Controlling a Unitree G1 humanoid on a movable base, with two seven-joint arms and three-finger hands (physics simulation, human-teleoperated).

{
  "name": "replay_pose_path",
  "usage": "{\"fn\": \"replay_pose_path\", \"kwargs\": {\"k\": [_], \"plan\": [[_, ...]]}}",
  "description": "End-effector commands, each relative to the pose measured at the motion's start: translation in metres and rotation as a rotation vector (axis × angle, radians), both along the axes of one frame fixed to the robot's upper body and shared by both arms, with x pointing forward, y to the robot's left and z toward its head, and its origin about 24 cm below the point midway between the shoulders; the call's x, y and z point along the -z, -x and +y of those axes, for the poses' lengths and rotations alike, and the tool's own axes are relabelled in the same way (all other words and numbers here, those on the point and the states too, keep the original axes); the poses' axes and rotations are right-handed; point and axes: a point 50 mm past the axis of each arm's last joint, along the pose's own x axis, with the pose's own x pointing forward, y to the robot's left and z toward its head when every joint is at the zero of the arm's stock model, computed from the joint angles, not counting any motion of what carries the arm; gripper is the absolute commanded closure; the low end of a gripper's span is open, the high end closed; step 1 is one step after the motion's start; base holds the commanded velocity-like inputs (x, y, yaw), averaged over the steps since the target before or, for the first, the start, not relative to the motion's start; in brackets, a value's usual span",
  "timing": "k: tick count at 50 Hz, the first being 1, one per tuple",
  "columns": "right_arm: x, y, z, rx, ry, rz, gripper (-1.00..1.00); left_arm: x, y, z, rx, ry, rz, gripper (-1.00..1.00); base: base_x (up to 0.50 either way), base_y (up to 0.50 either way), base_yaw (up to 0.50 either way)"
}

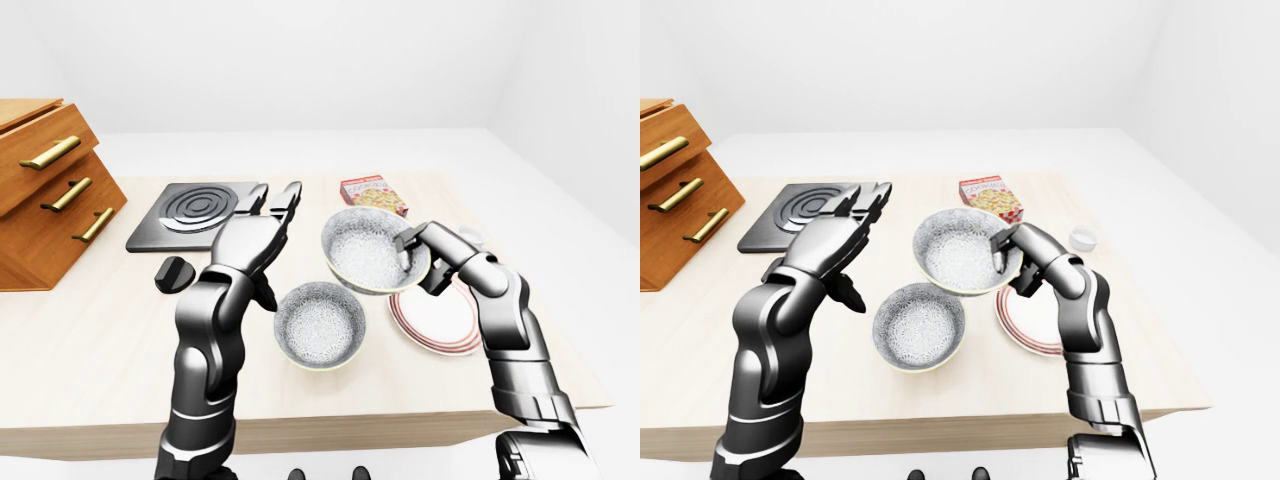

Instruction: Pick the akita bowl from table center and place it on the plate.

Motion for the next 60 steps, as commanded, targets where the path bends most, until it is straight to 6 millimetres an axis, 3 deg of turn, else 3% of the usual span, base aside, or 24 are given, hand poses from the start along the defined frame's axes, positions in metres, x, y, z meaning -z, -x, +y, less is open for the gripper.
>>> {"fn": "replay_pose_path", "kwargs": {"k": [1,15,32,60], "plan": [[-0.002,0.019,-0.036,0.094,-0.039,-0.039,1.00,0.003,-0.003,0.006,-0.010,0.004,0.021,-1.00,0.00,0.00,0.00],[0.010,0.031,-0.063,0.194,-0.033,-0.011,1.00,0.016,-0.012,0.005,0.008,0.018,0.095,-1.00,0.00,0.00,0.00],[0.034,0.039,-0.090,0.325,-0.010,0.055,1.00,0.017,-0.010,0.005,0.009,0.017,0.094,-1.00,0.00,0.00,0.00],[0.065,0.040,-0.113,0.461,0.054,0.124,1.00,0.018,0.001,0.001,0.007,0.016,0.077,-1.00,0.00,0.00,0.00]]}}
